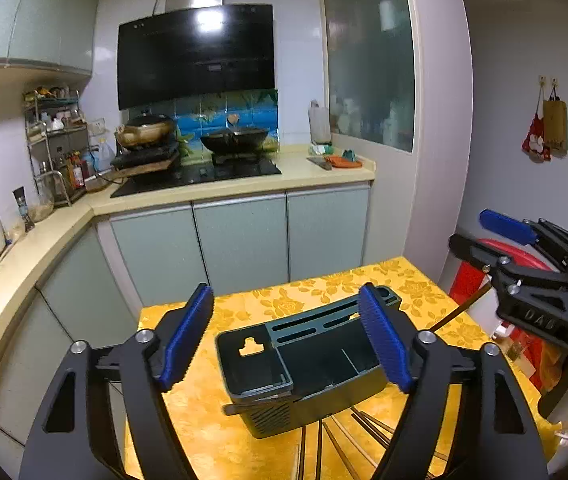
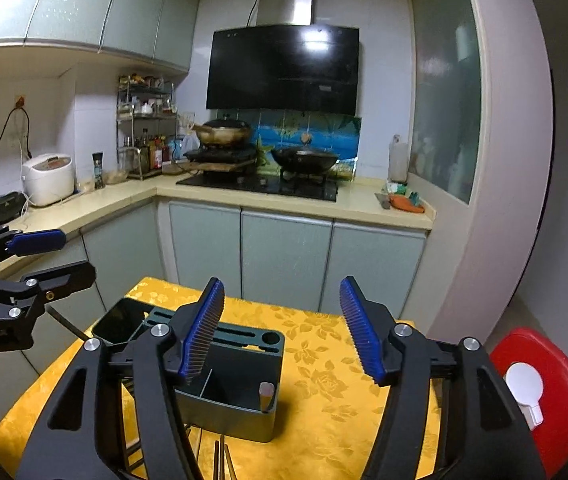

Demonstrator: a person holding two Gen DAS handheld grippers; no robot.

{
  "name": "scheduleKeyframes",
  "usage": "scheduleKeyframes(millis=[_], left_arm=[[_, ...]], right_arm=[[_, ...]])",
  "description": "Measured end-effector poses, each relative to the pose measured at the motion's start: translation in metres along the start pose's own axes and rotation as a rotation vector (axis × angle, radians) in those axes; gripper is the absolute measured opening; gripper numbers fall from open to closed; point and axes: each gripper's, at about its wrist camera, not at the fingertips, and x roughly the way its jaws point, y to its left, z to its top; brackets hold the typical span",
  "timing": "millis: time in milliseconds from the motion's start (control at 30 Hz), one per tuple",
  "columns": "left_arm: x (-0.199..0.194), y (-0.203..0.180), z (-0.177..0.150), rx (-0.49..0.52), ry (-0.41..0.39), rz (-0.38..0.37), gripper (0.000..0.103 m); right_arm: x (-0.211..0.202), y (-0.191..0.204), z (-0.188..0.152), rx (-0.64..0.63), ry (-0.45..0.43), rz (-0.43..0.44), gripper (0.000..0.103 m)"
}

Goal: Organize utensils
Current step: 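Open both tools to release the chopsticks into the holder, then withdraw both open tools from the holder back over the loose chopsticks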

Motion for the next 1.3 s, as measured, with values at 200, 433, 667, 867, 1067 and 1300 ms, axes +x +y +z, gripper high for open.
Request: scheduleKeyframes(millis=[200,433,667,867,1067,1300], left_arm=[[-0.03,0.003,-0.006,-0.005,-0.044,0.015,0.079],[-0.063,0.007,-0.038,-0.004,-0.064,0.035,0.08],[-0.087,0.011,-0.087,-0.003,-0.044,0.055,0.08],[-0.095,0.019,-0.128,-0.012,0.013,0.073,0.08],[-0.099,0.029,-0.174,-0.026,0.067,0.105,0.08],[-0.103,0.03,-0.22,-0.009,0.116,0.139,0.08]], right_arm=[[-0.037,-0.009,0.005,0.023,-0.069,-0.018,0.067],[-0.072,-0.014,-0.013,0.041,-0.092,-0.01,0.067],[-0.101,-0.006,-0.061,0.041,-0.066,-0.01,0.067],[-0.118,0.009,-0.103,0.004,-0.034,-0.018,0.067],[-0.126,0.015,-0.141,0.018,0.007,0.003,0.067],[-0.138,0.02,-0.171,0.031,0.034,0.013,0.067]])
